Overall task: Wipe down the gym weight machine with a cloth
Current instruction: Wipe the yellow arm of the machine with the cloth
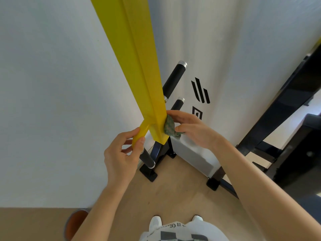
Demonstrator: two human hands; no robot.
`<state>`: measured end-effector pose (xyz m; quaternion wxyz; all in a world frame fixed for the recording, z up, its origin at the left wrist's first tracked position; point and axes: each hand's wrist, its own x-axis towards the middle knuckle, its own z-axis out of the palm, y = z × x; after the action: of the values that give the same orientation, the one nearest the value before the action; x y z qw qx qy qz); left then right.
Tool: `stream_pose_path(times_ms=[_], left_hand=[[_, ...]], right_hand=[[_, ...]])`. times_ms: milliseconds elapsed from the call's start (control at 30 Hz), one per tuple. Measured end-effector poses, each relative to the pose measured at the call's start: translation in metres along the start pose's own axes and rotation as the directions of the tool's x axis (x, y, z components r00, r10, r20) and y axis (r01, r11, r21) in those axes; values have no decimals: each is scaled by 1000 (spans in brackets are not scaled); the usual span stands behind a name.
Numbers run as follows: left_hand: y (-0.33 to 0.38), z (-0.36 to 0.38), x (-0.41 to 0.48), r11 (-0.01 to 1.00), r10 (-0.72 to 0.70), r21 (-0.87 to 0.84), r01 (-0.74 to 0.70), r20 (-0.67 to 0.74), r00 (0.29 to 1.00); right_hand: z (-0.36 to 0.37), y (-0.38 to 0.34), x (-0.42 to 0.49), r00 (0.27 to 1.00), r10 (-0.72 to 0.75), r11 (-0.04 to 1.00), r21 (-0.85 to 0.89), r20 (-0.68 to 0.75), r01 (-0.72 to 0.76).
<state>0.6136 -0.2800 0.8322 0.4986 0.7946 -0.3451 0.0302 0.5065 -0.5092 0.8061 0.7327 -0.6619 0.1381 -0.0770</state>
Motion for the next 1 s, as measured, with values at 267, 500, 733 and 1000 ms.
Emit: stream_pose_path(times_ms=[267, 500, 733, 1000], left_hand=[[3, 3, -3, 1000, -25, -11, 25, -18, 1000], [4, 3, -2, 1000, -17, -12, 17, -18, 1000], [7, 6, -5, 997, -43, -57, 43, -13, 999], [-3, -4, 8, 974, -60, -206, 93, 158, 986]], right_hand=[[-4, -2, 8, 999, -28, 996, 84, 14, 27], [3, 24, 10, 997, 64, 997, 39, -38, -62], [37, 10, -13, 896, -216, 975, -131, -389, 178], [69, 15, -17, 688, -292, 956, -193, -665, 219]])
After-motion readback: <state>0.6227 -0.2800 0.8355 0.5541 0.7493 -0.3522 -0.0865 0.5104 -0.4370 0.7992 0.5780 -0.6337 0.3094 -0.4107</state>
